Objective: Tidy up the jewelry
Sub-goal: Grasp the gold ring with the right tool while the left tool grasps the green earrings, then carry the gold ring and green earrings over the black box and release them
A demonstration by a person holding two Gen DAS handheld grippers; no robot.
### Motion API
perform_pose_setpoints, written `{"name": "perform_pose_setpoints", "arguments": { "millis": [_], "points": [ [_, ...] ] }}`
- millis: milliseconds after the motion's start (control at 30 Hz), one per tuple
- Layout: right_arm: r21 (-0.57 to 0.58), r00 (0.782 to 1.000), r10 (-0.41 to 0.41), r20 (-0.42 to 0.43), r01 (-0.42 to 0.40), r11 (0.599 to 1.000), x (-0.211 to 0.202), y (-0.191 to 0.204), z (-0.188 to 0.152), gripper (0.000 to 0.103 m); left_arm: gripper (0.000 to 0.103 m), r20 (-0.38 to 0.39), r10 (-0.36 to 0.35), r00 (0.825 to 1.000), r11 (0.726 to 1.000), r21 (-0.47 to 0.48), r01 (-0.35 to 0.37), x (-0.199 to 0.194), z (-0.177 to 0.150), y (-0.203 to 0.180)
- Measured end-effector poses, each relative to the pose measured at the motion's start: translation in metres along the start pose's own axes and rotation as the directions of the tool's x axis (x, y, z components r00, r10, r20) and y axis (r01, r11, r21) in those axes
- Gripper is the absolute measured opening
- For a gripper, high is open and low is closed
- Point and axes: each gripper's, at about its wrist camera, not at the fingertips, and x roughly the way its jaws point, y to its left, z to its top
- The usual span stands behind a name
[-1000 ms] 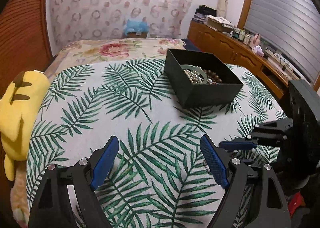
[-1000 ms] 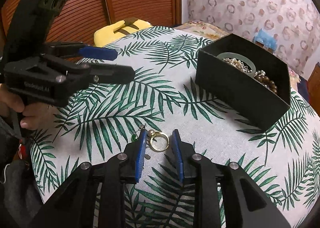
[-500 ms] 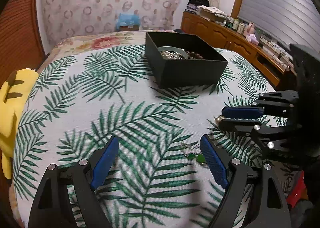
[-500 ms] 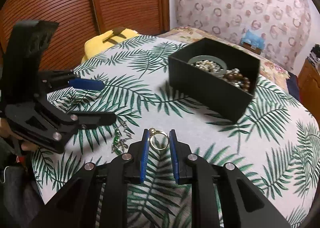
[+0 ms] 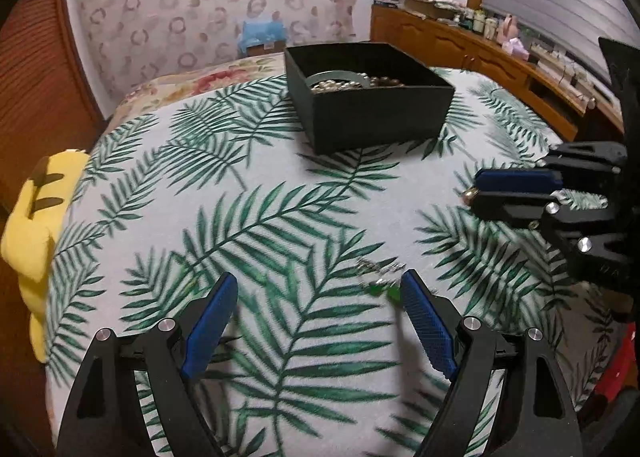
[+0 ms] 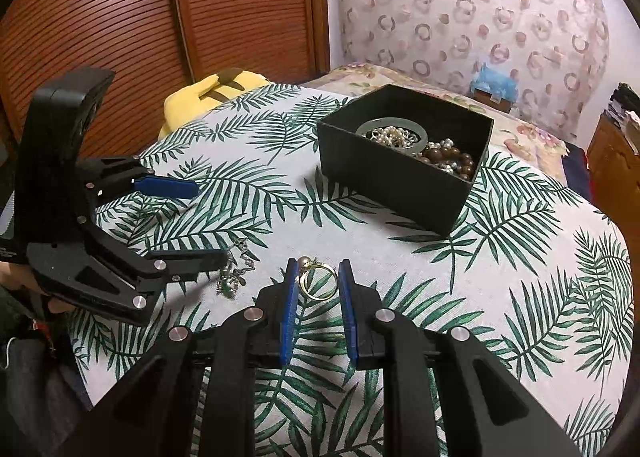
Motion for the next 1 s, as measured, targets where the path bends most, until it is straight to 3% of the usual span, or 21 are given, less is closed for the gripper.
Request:
{"name": "perform_pose_setpoints", "arguments": {
  "millis": [233,367,500,667,800,1000],
  "points": [
    [-0.002,1.0,0.002,0.015,-0.002,1.0,-0.005,0.001,-0.001,0.022,0.08,-0.001,-0.015,1.0,1.0,0.005,0.015,-0.008,-0.005,0.0],
    [0.001,1.0,-0.008,0.017,0.008,1.0,-0.008,-0.001,-0.003,0.022,0.072,-0.003,-0.057,0.998,0.998,0.0,0.057,-0.008,-0.001,-0.01],
    [0.012,1.0,-0.019,0.021,0.018,1.0,-0.013,-0.004,-0.006,0.022,0.052,-0.013,-0.096,0.995,0.994,-0.052,0.095,-0.002,-0.001,-0.017],
    [0.023,1.0,-0.022,0.022,0.022,0.999,-0.015,-0.007,-0.009,0.022,0.047,-0.003,-0.068,0.998,0.996,-0.064,0.067,0.003,-0.002,-0.026],
    [0.023,1.0,-0.017,0.024,0.017,1.0,-0.015,-0.007,-0.01,0.022,0.022,0.008,-0.024,1.0,0.999,-0.041,0.024,0.001,-0.007,-0.03],
    [0.024,1.0,-0.01,0.023,0.01,1.0,-0.012,-0.008,-0.011,0.022,0.017,0.013,-0.051,0.999,0.996,-0.074,0.052,-0.004,-0.013,-0.015]
  ]
}}
